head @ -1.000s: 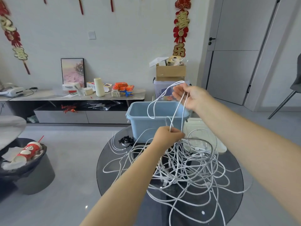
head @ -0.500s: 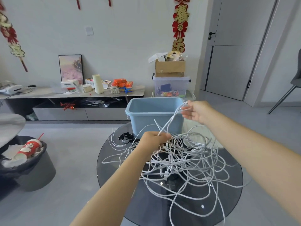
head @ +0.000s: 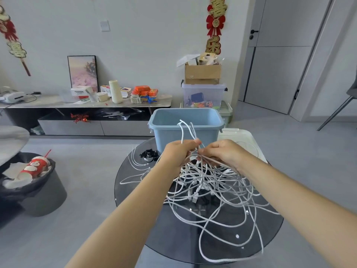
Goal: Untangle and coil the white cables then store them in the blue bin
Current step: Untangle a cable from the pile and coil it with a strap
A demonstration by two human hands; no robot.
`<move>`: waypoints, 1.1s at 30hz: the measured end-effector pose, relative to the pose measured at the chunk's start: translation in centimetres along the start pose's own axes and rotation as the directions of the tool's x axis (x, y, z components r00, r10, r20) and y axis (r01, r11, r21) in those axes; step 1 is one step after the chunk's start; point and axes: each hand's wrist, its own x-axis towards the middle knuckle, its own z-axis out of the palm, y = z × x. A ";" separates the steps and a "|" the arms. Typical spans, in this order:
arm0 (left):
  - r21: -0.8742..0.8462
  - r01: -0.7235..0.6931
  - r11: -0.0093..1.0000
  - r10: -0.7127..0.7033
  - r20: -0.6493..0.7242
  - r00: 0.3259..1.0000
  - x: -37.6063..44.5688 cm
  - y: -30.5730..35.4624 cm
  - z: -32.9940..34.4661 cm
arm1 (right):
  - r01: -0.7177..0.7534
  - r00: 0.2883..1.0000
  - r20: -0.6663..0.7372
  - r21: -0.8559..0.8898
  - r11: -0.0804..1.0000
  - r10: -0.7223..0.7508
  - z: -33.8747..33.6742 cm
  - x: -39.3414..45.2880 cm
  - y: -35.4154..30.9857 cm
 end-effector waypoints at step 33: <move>0.556 -0.055 0.829 -0.206 0.395 0.895 0.2 -0.4 -0.8 | 0.263 0.929 -0.370 0.714 0.648 0.031 -4.7 3.5 -5.7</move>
